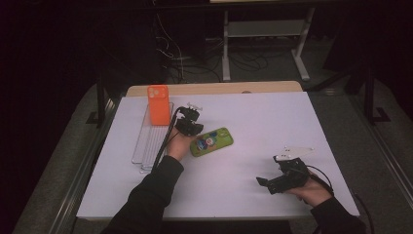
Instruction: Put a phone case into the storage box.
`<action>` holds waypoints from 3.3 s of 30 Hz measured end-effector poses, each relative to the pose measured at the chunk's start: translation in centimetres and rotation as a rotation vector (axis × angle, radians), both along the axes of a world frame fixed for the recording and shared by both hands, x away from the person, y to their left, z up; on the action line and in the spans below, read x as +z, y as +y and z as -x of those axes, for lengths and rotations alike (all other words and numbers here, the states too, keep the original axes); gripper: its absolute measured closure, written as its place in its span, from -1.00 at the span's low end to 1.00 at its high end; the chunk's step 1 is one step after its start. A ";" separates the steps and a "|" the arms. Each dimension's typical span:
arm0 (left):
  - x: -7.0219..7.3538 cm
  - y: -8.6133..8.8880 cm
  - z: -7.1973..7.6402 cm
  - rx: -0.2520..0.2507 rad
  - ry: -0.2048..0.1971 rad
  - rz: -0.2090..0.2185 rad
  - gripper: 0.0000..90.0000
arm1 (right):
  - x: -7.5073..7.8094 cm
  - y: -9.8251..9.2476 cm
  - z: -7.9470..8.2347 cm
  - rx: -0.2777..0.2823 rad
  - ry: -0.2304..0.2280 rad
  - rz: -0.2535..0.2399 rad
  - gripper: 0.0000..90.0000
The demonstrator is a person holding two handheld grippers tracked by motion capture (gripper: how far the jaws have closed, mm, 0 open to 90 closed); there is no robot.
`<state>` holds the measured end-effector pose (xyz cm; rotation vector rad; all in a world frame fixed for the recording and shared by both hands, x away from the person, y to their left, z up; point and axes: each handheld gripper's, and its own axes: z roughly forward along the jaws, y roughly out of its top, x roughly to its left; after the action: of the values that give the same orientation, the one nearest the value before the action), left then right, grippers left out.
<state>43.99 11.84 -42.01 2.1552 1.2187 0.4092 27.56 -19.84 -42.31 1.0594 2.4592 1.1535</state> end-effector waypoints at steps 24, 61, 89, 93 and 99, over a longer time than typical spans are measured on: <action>-1.1 -0.3 2.4 -0.040 0.117 0.025 0.99 | 0.1 0.0 0.0 -0.004 -0.002 -0.002 -0.99; -1.5 -7.2 10.4 -0.430 0.173 0.115 0.98 | 0.2 0.1 0.1 -0.002 -0.003 0.001 -0.99; 1.1 2.3 12.5 -0.478 -0.073 0.163 -0.72 | 0.8 -0.3 -0.2 -0.110 0.013 -0.020 -0.99; 0.7 2.4 12.4 -0.500 -0.079 0.137 -0.92 | 1.2 -0.3 -0.3 -0.139 0.019 -0.018 -0.99; 0.7 2.7 12.2 -0.490 -0.072 0.136 -1.00 | 2.0 0.2 -0.3 -0.143 0.029 -0.029 -0.99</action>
<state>31.84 14.56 -41.30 2.2036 0.6245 0.1824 27.86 -19.66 -40.32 1.2458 2.3508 1.1409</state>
